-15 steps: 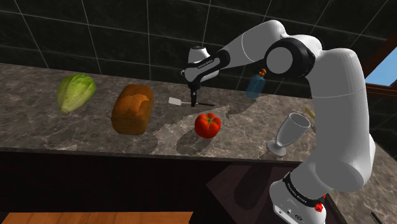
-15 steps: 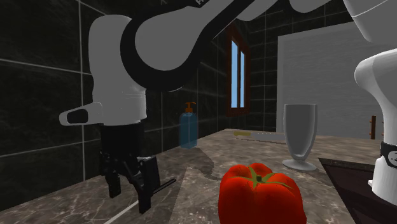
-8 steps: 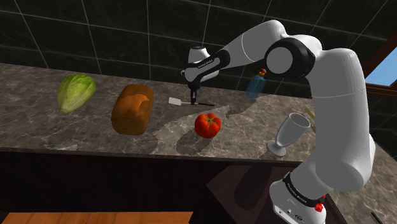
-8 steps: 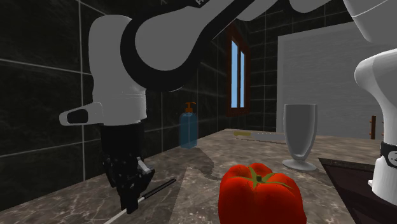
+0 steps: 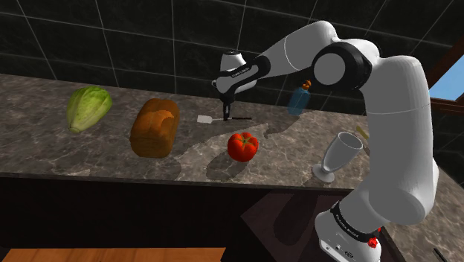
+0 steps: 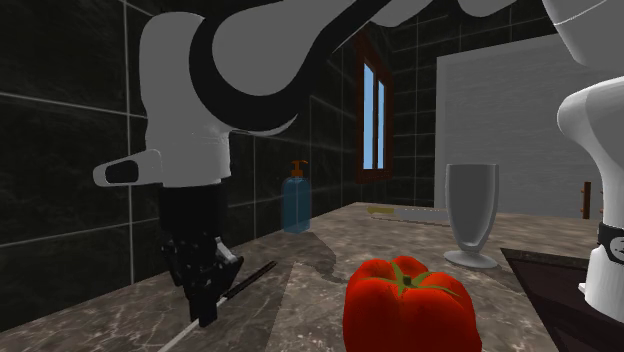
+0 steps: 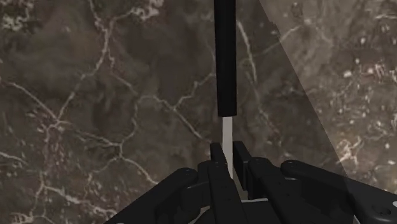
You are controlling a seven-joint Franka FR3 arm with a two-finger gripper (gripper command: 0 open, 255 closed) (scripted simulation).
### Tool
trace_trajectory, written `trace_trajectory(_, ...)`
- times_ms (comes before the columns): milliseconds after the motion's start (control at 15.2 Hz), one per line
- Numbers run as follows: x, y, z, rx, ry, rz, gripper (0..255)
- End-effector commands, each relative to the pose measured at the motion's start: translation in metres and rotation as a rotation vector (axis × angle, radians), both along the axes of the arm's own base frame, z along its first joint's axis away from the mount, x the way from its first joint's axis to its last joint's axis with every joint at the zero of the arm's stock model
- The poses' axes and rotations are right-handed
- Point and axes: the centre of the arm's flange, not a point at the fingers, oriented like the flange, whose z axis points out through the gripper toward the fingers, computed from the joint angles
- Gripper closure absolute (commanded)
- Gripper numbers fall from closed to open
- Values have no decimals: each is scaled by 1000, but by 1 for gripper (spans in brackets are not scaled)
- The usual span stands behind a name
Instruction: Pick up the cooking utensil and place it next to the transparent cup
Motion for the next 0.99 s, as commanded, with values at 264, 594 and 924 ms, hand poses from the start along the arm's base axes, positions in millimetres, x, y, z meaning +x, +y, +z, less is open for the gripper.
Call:
trace_trajectory(264, 0, 0, 31, 0, 0, 0, 255)
trace_trajectory(594, 0, 0, 57, 0, 0, 0, 255)
trace_trajectory(924, 0, 0, 84, 0, 0, 0, 255)
